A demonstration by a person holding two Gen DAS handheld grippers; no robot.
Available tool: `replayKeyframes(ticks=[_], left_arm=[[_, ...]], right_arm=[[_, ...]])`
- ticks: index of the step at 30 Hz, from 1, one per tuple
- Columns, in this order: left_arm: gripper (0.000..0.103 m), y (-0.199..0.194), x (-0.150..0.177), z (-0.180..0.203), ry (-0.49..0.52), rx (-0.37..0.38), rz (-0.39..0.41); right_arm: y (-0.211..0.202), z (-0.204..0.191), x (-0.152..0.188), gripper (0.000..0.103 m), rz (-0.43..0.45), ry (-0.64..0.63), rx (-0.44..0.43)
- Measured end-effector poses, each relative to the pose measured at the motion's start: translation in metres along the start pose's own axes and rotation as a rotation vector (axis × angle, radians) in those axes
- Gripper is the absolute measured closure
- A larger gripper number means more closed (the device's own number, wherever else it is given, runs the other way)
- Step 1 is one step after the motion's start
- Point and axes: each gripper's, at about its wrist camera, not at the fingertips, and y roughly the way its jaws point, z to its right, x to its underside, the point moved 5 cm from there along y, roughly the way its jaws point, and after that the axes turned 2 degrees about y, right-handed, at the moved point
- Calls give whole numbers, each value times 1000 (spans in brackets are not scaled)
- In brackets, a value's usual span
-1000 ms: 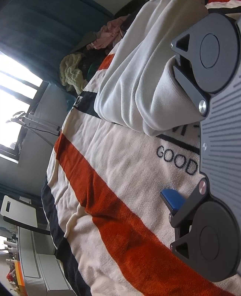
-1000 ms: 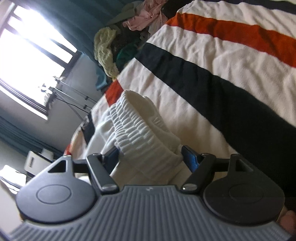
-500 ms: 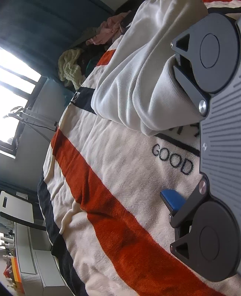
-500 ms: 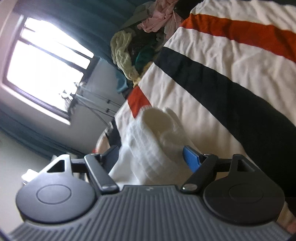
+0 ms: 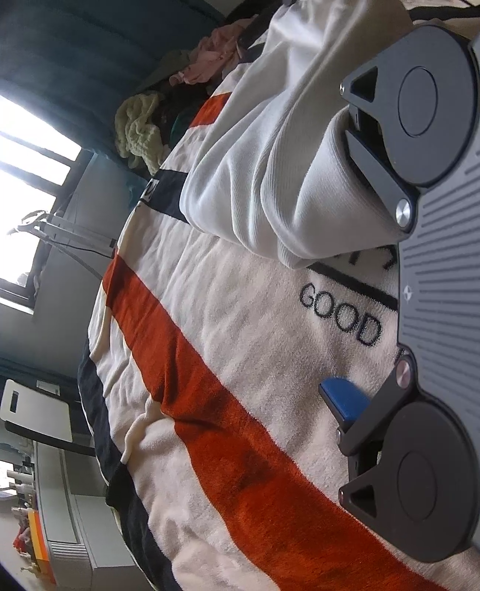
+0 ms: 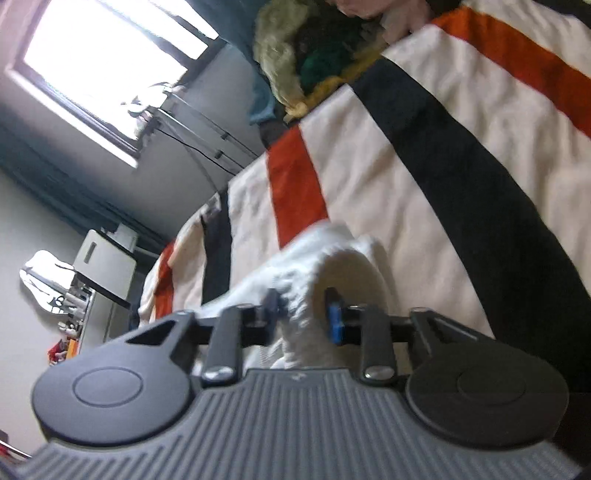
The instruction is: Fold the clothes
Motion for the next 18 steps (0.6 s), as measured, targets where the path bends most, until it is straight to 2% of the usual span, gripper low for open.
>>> replayKeyframes(ticks=[4,9,11,18], left_arm=[[0,1,0,0,-22,5,-5],[0,5,0,1,-50,12,-9],[0,6,-1,1,-61,15,-11],[0,9,-1,0,-75,12,-21]], right_arm=[[2,0,-21,87,124,-39,-5],[36,29,-4,85,52,-173,183],[40,32,3,83,35,-227,221],[26,26,4,79,63,-241,172]])
